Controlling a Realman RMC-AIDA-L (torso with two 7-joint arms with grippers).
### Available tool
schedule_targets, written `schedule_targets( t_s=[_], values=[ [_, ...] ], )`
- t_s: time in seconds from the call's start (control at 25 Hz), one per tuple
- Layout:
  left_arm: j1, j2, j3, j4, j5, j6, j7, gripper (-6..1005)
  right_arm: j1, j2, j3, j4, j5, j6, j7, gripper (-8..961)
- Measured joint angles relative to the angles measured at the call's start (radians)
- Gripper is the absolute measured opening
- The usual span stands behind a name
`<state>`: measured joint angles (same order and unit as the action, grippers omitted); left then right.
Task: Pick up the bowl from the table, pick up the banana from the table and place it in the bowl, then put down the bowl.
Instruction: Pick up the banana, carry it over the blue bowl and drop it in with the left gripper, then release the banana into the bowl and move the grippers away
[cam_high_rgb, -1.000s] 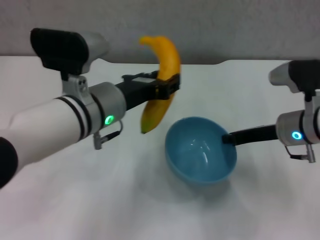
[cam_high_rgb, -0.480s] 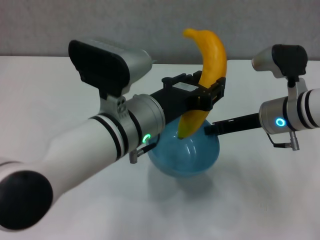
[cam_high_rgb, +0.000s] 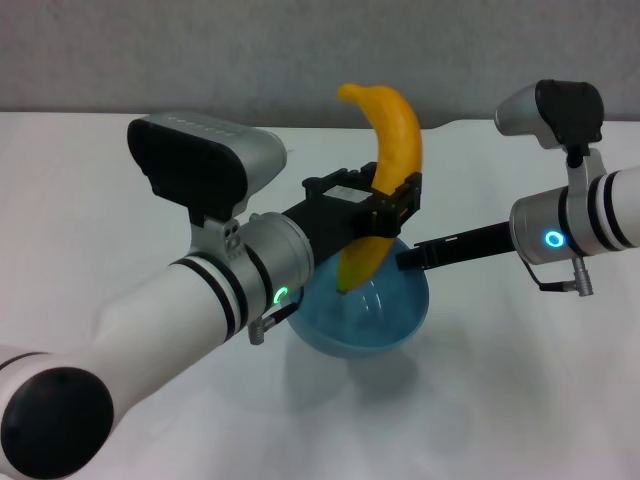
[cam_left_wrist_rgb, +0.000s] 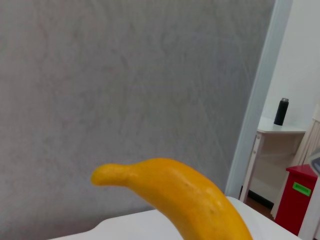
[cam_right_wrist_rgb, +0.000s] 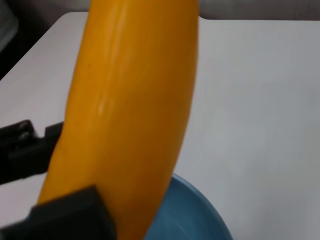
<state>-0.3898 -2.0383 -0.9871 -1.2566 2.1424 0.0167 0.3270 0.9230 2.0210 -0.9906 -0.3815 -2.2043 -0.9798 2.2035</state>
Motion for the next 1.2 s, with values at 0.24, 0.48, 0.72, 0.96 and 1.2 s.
schedule_targets(
  t_s=[0.24,0.48,0.72,0.96,1.2],
  values=[
    [0.002,0.0,0.003,0.022,-0.003,0.015,0.001,614,0.002,-0.005,-0.001,-0.004,-0.003,-0.001,0.005,44],
    [-0.001,0.002,0.033,0.03,0.007,0.033,0.009,627,0.005,-0.007,-0.006,-0.029,-0.011,-0.003,0.023,45],
    [-0.003,0.003,0.038,0.047,0.01,0.049,0.013,641,0.006,-0.007,-0.019,-0.038,-0.009,-0.007,0.028,46],
    [-0.001,0.006,0.06,0.055,0.013,0.101,0.033,654,0.003,-0.006,-0.019,-0.038,-0.008,-0.013,0.028,47],
    [0.02,0.008,0.044,0.069,0.012,0.168,0.028,881,-0.003,-0.006,-0.019,-0.036,-0.01,-0.013,0.029,48]
  ],
)
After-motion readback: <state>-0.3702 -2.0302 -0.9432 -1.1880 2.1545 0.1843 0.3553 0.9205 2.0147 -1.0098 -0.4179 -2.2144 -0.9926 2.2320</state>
